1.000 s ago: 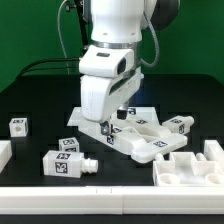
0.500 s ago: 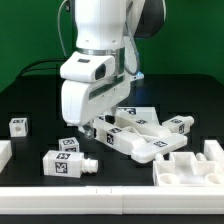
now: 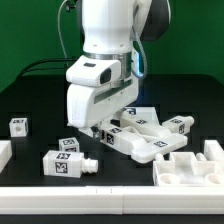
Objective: Assemble chair
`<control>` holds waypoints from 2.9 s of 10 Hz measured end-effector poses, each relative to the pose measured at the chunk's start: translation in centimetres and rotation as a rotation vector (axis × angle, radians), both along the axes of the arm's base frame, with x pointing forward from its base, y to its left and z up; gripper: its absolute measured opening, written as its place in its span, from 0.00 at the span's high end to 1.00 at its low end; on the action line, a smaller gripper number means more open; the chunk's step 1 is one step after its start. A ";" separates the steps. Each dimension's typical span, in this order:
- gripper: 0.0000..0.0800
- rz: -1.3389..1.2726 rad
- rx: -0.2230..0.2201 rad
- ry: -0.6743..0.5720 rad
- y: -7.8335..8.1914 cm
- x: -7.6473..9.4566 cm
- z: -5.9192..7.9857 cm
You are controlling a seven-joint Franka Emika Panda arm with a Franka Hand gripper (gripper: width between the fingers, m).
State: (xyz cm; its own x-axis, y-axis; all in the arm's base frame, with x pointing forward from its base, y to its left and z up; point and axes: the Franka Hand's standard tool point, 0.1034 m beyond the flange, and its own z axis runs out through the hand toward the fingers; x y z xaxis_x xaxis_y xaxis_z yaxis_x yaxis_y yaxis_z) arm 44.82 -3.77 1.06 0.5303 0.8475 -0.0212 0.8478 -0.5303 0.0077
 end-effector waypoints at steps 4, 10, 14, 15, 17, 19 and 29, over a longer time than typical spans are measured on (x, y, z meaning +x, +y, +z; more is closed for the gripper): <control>0.65 0.009 -0.002 -0.003 -0.8 -0.2 0.0; 0.65 0.088 -0.006 -0.003 -4.5 -3.3 -0.1; 0.53 0.087 -0.006 0.014 -5.7 -3.1 -0.1; 0.37 0.087 -0.006 0.014 -5.7 -3.1 -0.1; 0.23 0.085 -0.011 0.056 -6.2 -2.0 1.7; 0.20 0.071 -0.024 0.067 -6.7 0.7 4.6; 0.19 0.035 -0.021 0.034 5.2 0.5 7.2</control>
Offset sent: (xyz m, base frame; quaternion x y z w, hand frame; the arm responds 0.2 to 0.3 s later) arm -0.0188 -0.0297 -0.0077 0.0081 -0.0026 -0.0019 1.0000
